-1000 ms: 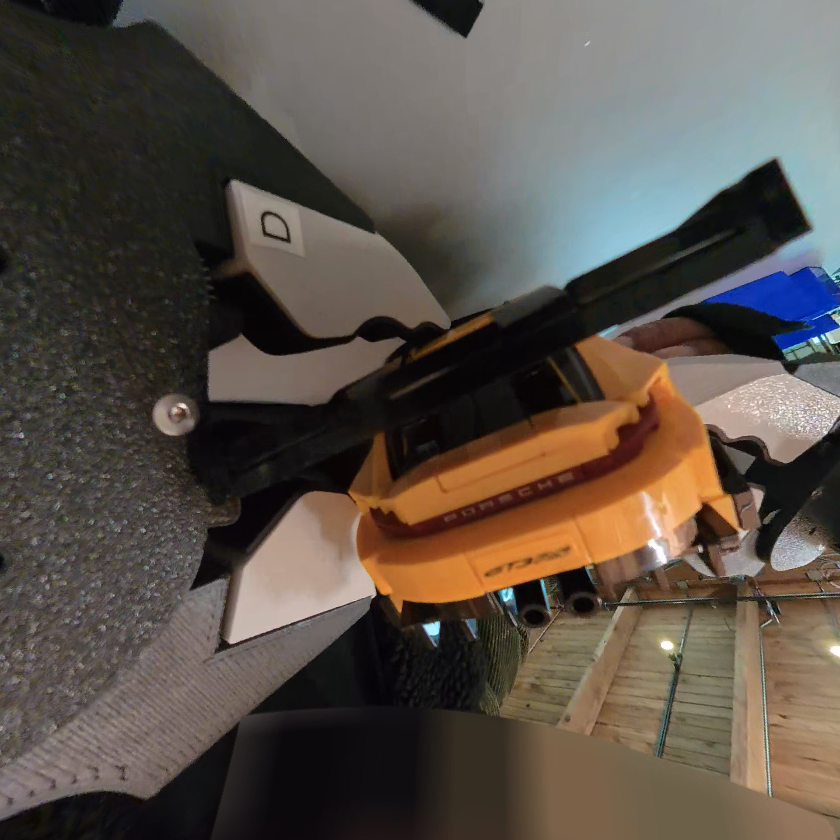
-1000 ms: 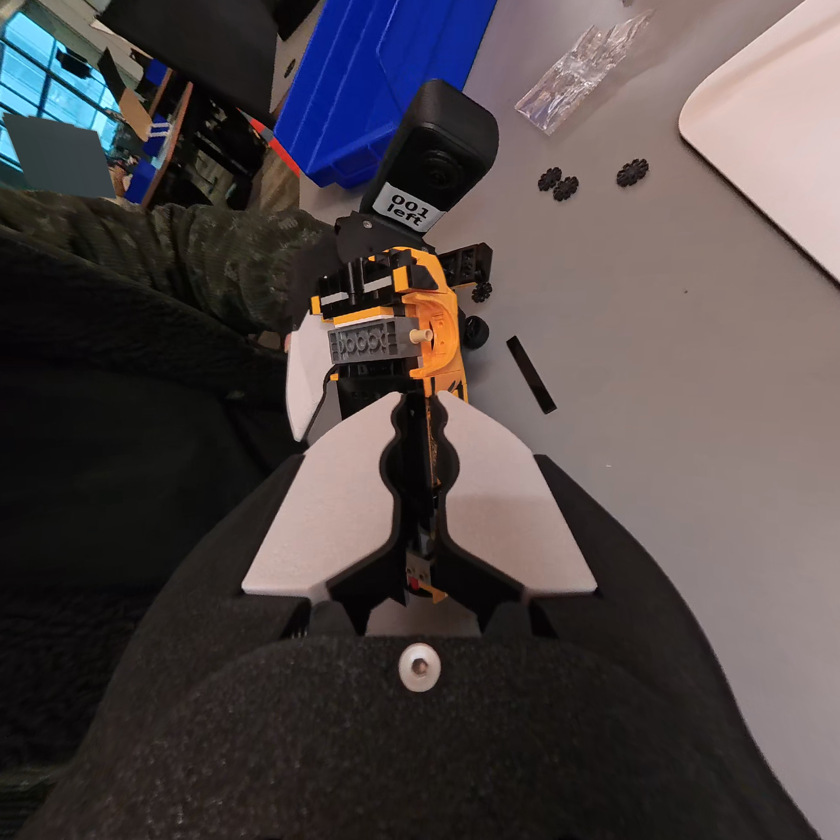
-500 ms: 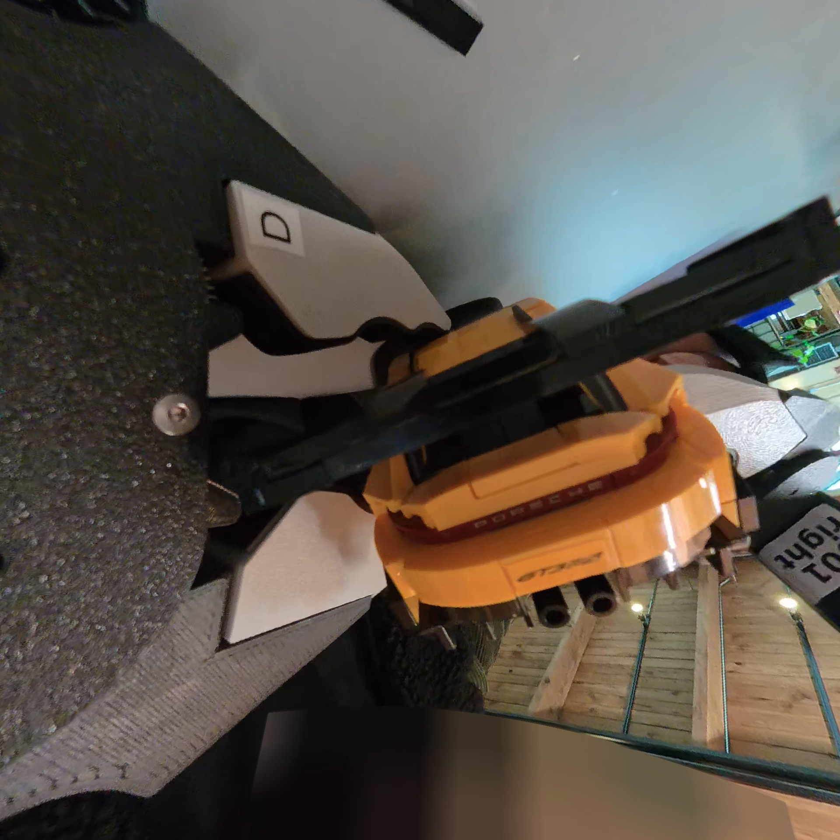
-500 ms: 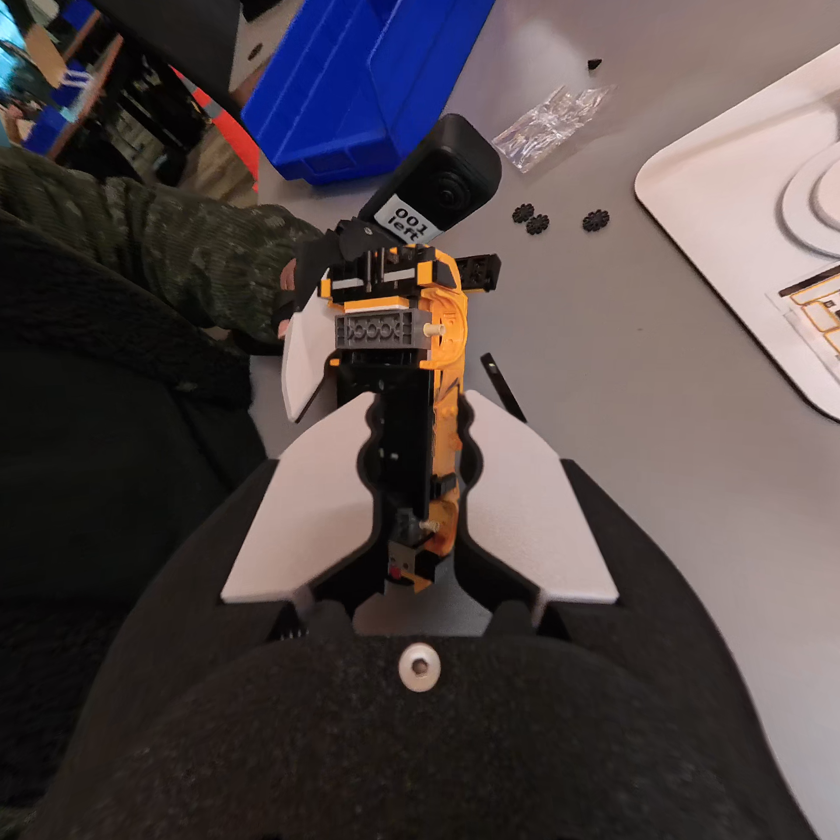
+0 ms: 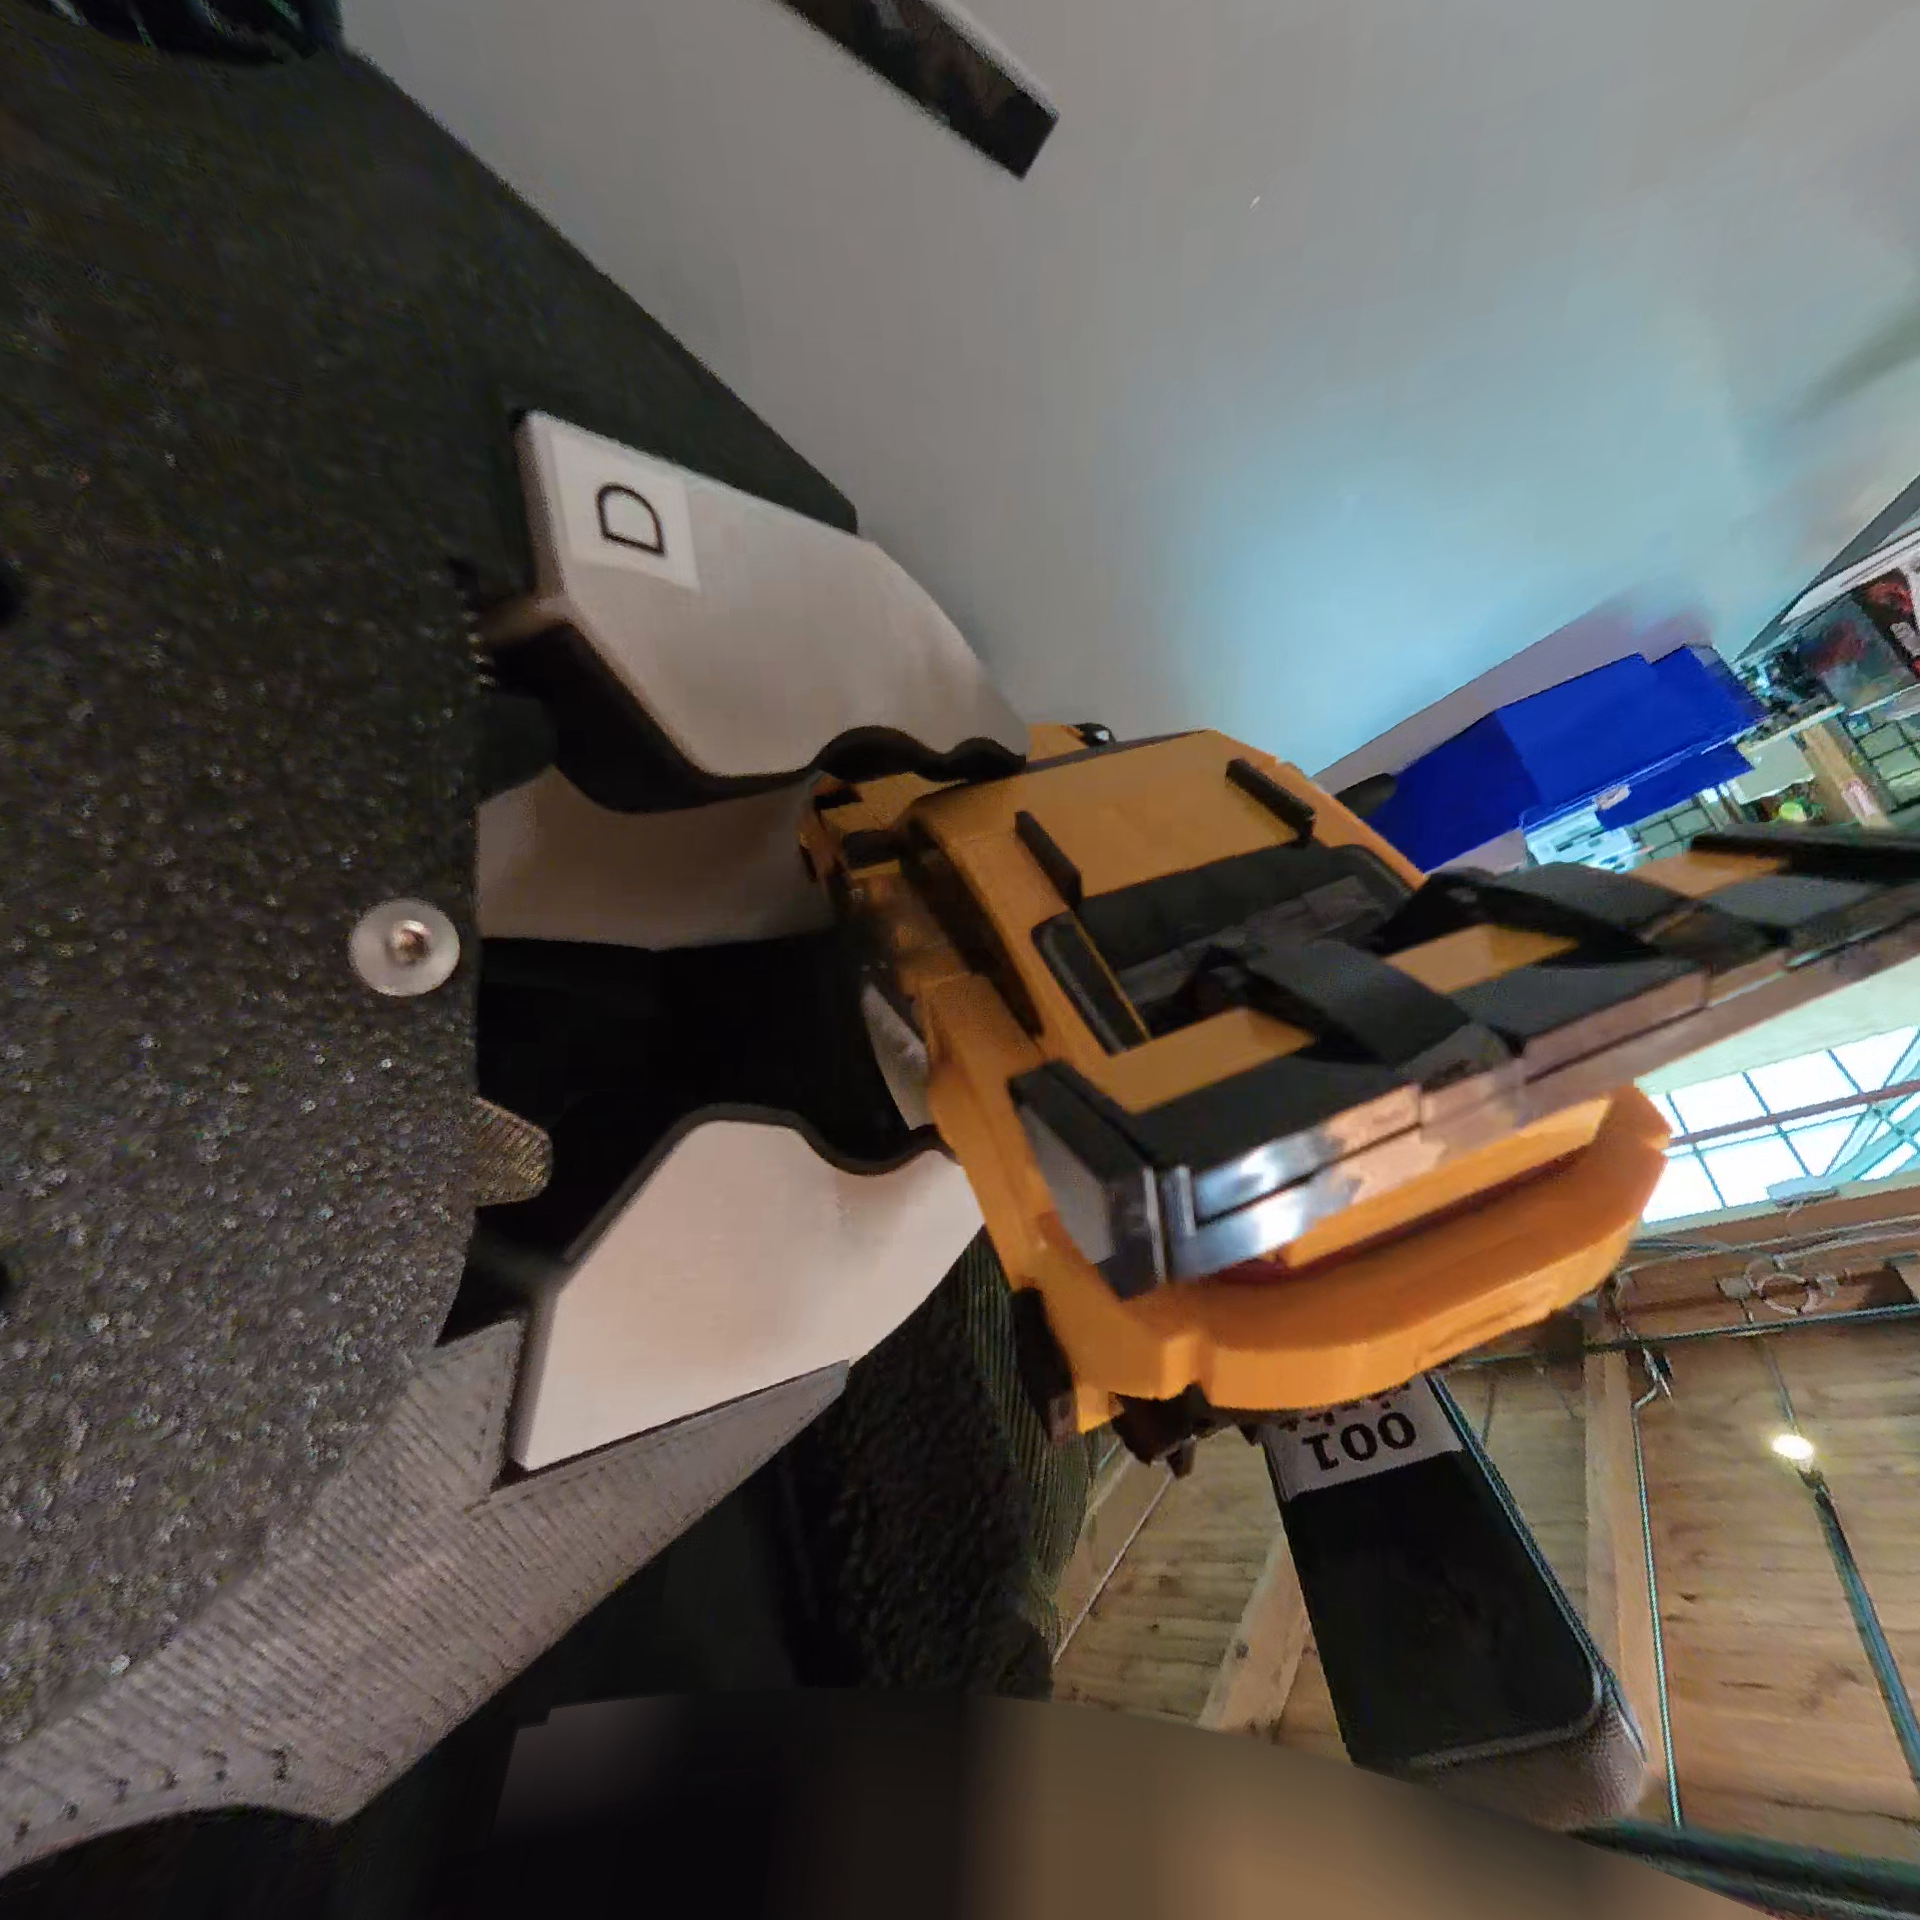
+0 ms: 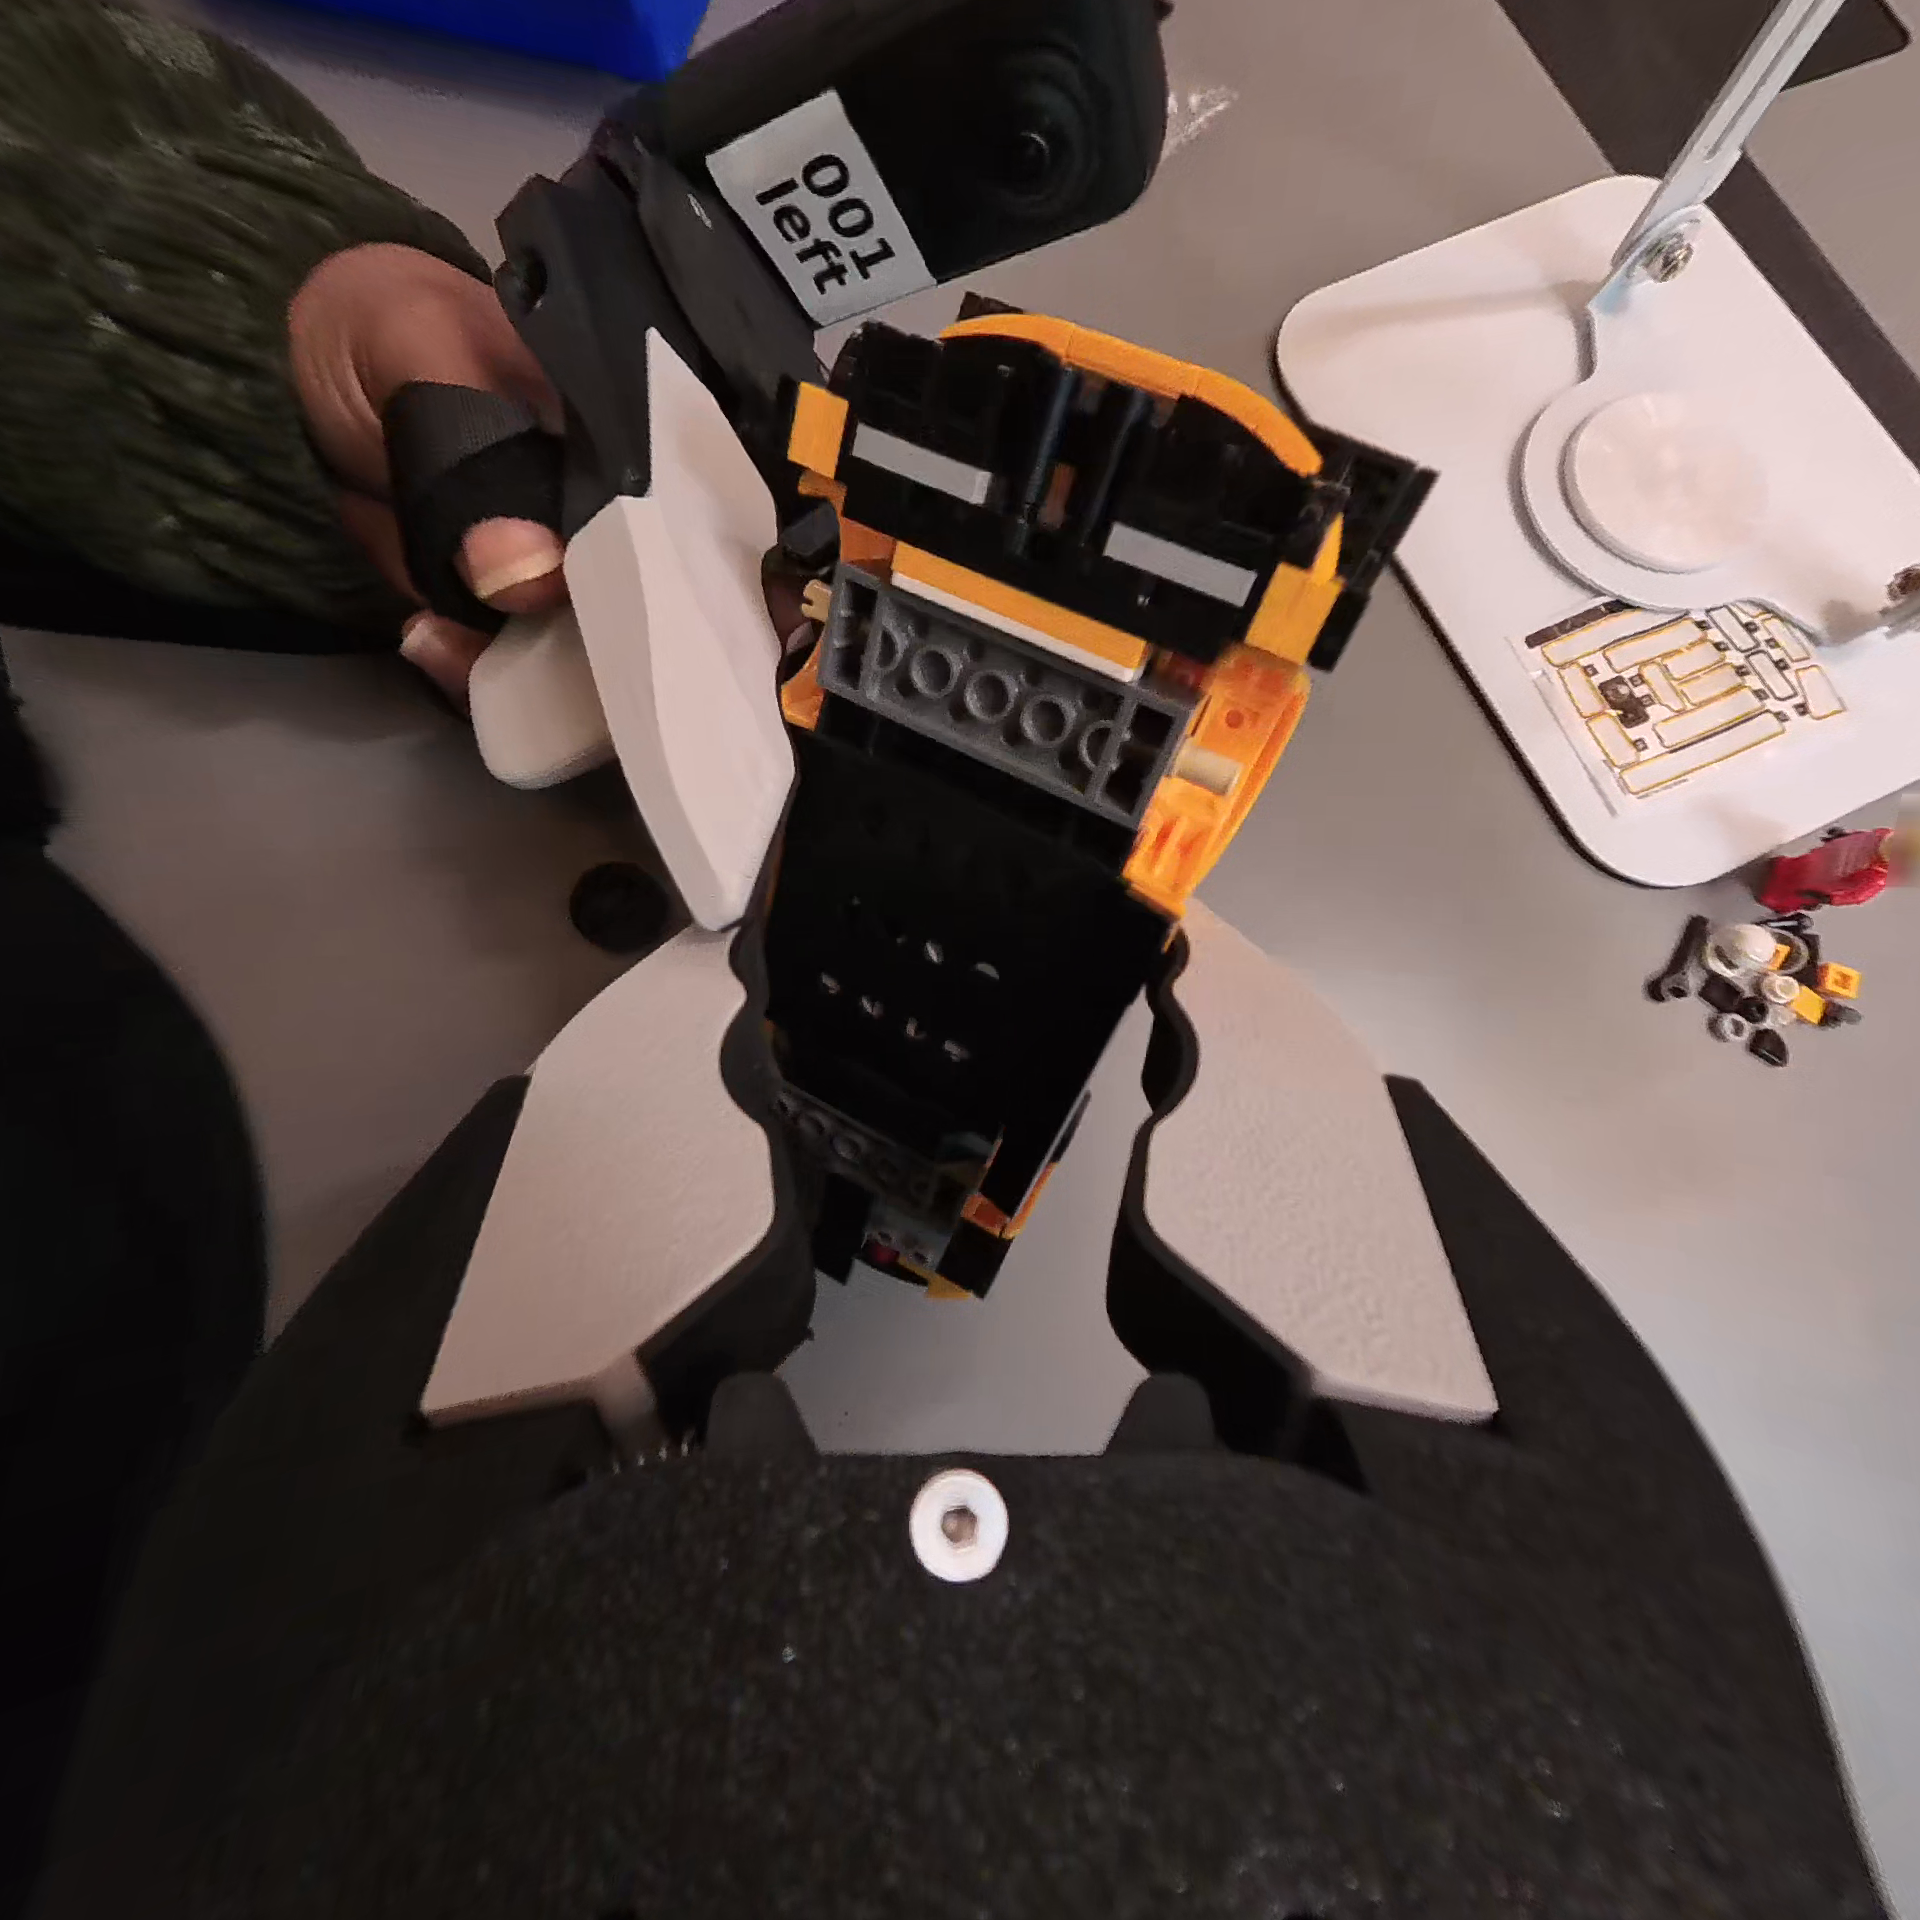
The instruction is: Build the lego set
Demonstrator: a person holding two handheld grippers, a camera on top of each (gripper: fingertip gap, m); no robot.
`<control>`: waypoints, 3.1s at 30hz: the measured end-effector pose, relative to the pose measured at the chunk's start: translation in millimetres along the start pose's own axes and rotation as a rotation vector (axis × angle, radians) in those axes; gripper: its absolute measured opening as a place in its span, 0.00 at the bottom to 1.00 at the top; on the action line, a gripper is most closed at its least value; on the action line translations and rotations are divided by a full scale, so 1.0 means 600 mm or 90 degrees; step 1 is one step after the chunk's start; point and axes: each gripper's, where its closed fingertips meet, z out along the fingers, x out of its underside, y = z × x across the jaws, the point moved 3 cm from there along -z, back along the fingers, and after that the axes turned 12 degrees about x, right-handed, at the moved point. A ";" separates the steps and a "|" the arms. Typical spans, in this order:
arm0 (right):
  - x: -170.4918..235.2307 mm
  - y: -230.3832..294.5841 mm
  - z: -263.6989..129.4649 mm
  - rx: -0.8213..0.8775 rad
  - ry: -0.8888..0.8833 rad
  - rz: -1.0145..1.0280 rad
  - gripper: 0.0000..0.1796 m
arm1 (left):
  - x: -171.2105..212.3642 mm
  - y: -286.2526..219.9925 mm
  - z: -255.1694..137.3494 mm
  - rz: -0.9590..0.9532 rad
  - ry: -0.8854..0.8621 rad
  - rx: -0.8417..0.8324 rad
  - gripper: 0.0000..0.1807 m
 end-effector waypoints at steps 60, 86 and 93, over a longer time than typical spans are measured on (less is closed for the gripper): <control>0.004 0.004 -0.083 -0.044 -0.250 0.044 0.03 | 0.002 -0.016 -0.007 0.294 0.104 -0.083 0.32; -0.005 0.021 -0.089 -0.039 -0.259 0.051 0.02 | 0.001 -0.030 -0.014 0.330 0.171 -0.072 0.31; -0.045 -0.008 -0.084 -0.136 -0.259 0.155 0.03 | -0.029 -0.039 -0.021 0.155 -0.016 0.025 0.31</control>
